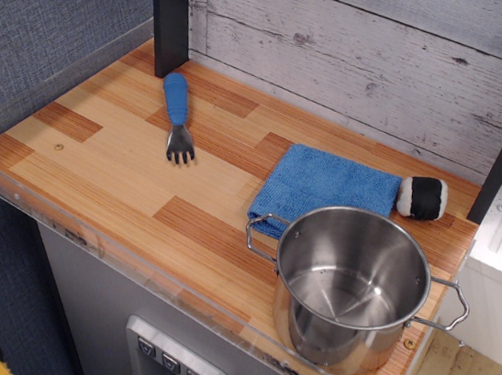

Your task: Put the blue cloth next to the blue fork but lower

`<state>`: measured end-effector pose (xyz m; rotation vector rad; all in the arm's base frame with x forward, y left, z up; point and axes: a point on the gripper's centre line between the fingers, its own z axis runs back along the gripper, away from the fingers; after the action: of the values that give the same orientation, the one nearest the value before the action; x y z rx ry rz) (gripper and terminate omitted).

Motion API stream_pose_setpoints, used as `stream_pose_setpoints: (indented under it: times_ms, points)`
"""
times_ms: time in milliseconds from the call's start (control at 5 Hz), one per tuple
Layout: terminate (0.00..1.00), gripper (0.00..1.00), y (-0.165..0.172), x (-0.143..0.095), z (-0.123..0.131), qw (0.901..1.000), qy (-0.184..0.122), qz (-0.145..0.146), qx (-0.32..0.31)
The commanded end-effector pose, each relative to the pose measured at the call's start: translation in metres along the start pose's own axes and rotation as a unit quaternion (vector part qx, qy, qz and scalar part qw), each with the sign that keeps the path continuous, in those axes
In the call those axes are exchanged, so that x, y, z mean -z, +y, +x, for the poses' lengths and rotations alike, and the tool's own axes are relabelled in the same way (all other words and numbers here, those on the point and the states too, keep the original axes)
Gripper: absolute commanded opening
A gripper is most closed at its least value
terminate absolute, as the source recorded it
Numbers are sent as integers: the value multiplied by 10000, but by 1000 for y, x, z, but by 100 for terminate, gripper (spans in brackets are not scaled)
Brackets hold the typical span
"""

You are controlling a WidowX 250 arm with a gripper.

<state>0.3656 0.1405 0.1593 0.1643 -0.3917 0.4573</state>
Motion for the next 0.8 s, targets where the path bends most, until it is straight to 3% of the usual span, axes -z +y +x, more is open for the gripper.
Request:
stream_pose_setpoints:
  times_ms: [0, 600]
  points:
    - [0, 100, 0, 0, 0, 10000, 0, 0, 0]
    - [0, 100, -61, -29, -69, 9933, -103, -468, 1053]
